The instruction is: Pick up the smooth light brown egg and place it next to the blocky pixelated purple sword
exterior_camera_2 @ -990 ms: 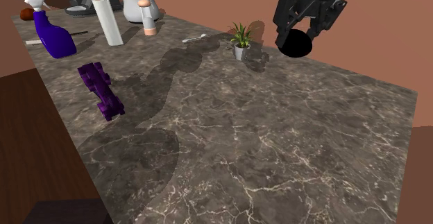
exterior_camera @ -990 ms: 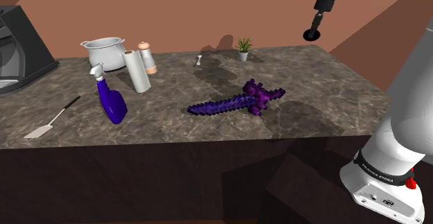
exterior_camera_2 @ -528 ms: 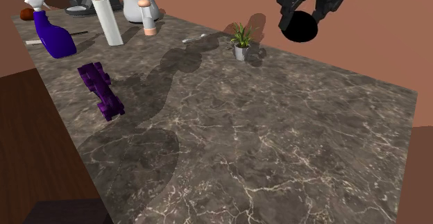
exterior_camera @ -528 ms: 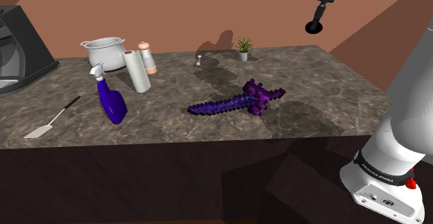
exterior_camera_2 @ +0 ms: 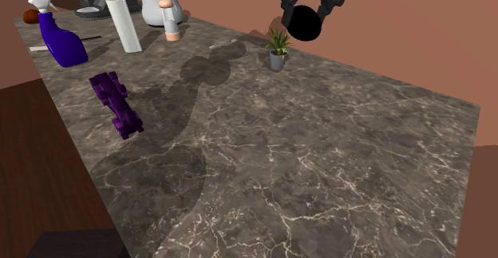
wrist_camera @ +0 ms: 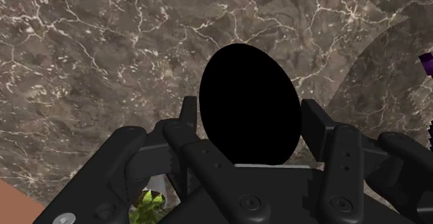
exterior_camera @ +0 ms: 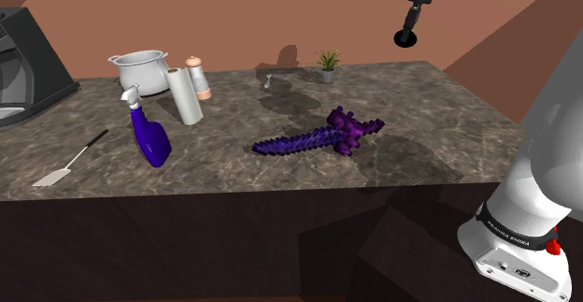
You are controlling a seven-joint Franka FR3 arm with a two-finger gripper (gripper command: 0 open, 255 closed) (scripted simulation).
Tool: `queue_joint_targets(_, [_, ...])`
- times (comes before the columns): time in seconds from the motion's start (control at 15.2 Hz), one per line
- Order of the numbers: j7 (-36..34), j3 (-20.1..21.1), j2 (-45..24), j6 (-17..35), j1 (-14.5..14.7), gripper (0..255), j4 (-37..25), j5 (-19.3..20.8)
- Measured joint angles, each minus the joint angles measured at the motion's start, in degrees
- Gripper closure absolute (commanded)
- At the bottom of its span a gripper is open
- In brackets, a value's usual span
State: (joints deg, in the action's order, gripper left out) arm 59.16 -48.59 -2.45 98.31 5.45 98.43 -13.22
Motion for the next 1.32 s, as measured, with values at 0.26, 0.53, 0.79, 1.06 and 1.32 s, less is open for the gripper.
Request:
queue_joint_targets(0.26, [-6.8,3.1,2.9,2.0,3.6,255,2.6,2.0])
queue_joint_targets(0.53, [-12.2,6.0,3.7,3.5,6.3,255,3.5,2.6])
queue_joint_targets(0.79, [-17.6,8.8,3.9,4.8,8.9,255,3.9,2.7])
queue_joint_targets(1.06, [-22.6,11.4,2.8,5.4,11.4,255,2.8,2.2])
queue_joint_targets(1.32, [-26.4,13.5,-0.3,6.2,13.5,255,0.3,0.6])
